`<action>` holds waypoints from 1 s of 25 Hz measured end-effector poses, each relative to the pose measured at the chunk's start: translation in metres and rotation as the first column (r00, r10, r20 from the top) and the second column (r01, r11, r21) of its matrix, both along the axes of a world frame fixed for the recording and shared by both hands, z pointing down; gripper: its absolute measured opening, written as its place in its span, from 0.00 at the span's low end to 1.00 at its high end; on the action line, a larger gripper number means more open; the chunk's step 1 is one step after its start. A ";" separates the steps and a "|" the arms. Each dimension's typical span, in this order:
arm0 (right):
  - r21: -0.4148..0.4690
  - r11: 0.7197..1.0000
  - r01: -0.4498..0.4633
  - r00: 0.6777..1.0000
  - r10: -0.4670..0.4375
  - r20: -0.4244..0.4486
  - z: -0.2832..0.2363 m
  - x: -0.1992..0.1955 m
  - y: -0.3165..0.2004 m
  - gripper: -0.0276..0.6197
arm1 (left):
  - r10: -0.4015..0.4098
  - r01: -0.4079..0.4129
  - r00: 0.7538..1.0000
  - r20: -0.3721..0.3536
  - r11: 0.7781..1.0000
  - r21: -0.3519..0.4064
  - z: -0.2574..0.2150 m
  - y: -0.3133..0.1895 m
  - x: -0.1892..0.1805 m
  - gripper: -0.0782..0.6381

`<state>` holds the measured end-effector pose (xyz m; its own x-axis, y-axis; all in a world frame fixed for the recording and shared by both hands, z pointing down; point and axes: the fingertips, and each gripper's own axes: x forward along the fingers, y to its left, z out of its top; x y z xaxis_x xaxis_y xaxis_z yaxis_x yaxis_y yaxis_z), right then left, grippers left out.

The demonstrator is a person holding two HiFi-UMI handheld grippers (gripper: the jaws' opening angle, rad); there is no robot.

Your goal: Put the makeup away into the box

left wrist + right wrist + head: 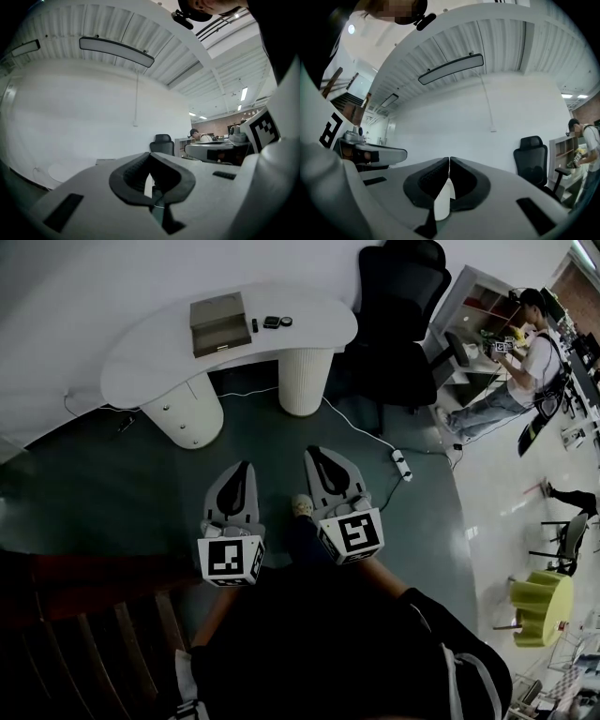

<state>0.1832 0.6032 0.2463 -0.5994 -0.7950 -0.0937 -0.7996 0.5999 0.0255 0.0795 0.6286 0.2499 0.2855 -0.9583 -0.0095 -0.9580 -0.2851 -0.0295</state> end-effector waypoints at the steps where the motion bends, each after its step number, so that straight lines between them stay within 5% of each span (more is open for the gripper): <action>1: 0.002 1.000 0.009 1.000 -0.009 0.001 0.002 -0.002 -0.011 0.08 | -0.004 0.004 1.000 -0.004 1.000 -0.001 0.002 -0.011 -0.001 0.12; 5: -0.007 0.999 0.031 0.999 -0.031 -0.007 0.010 -0.007 -0.067 0.09 | -0.013 0.013 1.000 0.000 1.000 -0.016 0.009 -0.063 -0.003 0.12; 13: -0.063 0.995 0.079 0.996 -0.082 -0.037 0.026 -0.007 -0.169 0.25 | -0.043 0.043 0.999 0.007 0.998 -0.050 0.012 -0.161 0.002 0.12; 25: -0.100 0.987 0.127 0.990 -0.133 -0.053 0.040 -0.007 -0.269 0.26 | -0.109 0.109 0.994 -0.001 0.992 -0.069 0.018 -0.254 0.001 0.12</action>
